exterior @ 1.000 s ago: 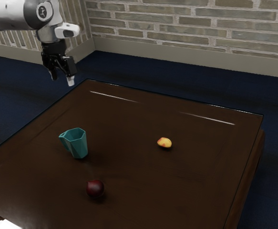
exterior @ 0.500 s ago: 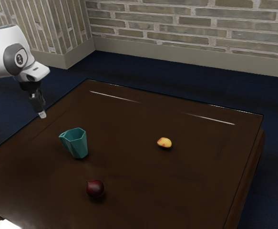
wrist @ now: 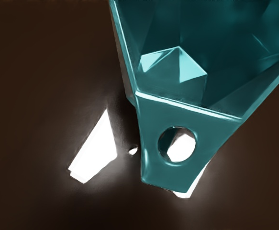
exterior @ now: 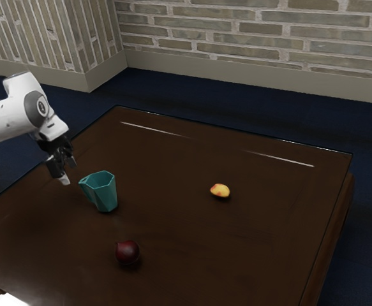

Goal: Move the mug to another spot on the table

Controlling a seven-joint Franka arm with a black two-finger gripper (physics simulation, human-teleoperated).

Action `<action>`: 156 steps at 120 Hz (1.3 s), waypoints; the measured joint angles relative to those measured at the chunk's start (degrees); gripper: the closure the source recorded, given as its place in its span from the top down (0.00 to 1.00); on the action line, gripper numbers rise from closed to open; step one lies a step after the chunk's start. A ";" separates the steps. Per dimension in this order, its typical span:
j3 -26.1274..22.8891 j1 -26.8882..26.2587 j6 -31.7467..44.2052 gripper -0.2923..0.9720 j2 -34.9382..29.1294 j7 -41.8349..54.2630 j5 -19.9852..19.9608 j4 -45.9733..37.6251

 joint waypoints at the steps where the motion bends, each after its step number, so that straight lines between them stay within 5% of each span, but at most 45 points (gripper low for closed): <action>1: -0.09 0.02 -0.12 0.77 0.10 0.43 -0.15 0.01; 63: -1.95 0.93 -1.83 0.66 5.80 18.72 -13.45 0.36; 156: -2.06 0.22 -0.92 0.30 2.50 27.92 -17.55 0.46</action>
